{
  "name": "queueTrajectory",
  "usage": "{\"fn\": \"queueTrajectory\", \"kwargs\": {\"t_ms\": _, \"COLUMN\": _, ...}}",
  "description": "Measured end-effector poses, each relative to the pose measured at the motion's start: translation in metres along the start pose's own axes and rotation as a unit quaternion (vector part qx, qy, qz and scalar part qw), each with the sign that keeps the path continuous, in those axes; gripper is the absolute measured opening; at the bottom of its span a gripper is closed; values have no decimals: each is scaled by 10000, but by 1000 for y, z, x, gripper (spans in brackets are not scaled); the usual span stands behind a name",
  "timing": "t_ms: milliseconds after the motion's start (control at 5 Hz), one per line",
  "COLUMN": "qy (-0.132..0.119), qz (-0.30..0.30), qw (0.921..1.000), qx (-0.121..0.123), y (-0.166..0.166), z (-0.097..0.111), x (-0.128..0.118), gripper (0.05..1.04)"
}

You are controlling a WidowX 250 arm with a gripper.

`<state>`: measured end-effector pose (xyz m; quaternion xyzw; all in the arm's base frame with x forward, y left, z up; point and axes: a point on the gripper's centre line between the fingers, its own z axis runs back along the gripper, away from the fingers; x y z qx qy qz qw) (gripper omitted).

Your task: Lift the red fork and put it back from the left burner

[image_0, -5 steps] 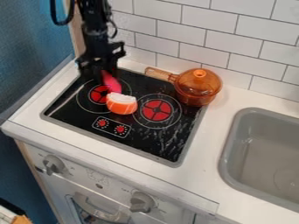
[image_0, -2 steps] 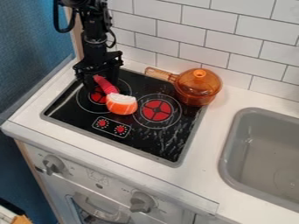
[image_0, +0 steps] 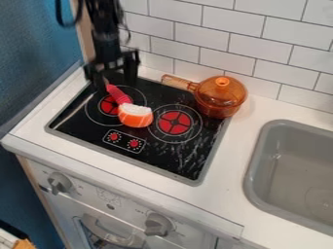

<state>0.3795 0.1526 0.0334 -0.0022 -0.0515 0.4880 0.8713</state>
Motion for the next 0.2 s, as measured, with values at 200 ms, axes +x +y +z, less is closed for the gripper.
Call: {"fn": "queueTrajectory", "kwargs": {"t_ms": 200, "qy": -292, "qz": -147, "qw": 9992, "qx": -237, "y": 0, "z": 24, "x": 0, "gripper": 1001}}
